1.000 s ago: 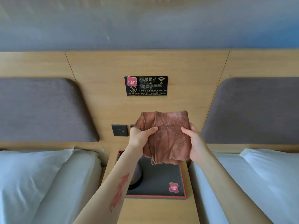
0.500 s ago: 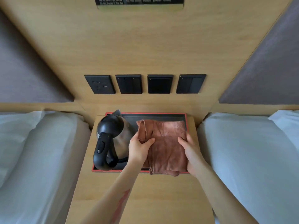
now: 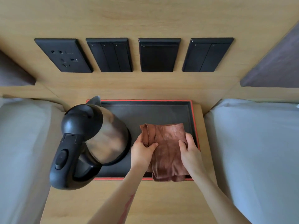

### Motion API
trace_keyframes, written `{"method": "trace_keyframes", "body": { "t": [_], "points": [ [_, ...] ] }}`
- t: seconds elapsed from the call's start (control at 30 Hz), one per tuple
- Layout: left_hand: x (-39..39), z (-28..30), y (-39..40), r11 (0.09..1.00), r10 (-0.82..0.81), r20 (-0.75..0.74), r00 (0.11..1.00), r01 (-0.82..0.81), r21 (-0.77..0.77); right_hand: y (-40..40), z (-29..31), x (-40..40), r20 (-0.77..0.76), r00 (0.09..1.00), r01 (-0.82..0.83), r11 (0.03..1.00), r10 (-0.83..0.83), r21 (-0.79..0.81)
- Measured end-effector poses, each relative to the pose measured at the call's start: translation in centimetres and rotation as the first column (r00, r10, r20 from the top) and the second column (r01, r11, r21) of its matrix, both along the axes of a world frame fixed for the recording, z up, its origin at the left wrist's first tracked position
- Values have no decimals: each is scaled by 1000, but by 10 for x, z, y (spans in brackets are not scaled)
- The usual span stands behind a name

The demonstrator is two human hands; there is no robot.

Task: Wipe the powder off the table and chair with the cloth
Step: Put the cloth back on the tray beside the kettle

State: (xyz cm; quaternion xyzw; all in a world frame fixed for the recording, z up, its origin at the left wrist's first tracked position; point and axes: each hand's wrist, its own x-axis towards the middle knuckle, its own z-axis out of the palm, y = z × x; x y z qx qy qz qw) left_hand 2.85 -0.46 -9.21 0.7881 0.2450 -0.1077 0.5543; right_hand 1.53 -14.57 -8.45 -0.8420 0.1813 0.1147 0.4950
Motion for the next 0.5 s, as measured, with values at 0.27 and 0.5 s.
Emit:
{"method": "trace_keyframes", "body": {
  "t": [0.27,0.5],
  "points": [
    [3,-12,5,918,-233,24,972,212,336,-6,-17,0,25,998,-48,936,61,-349],
    [-16,-24,-9,370,-721,-58,691,454,810,14,-27,-13,55,873,-280,592,484,-756]
  ]
}}
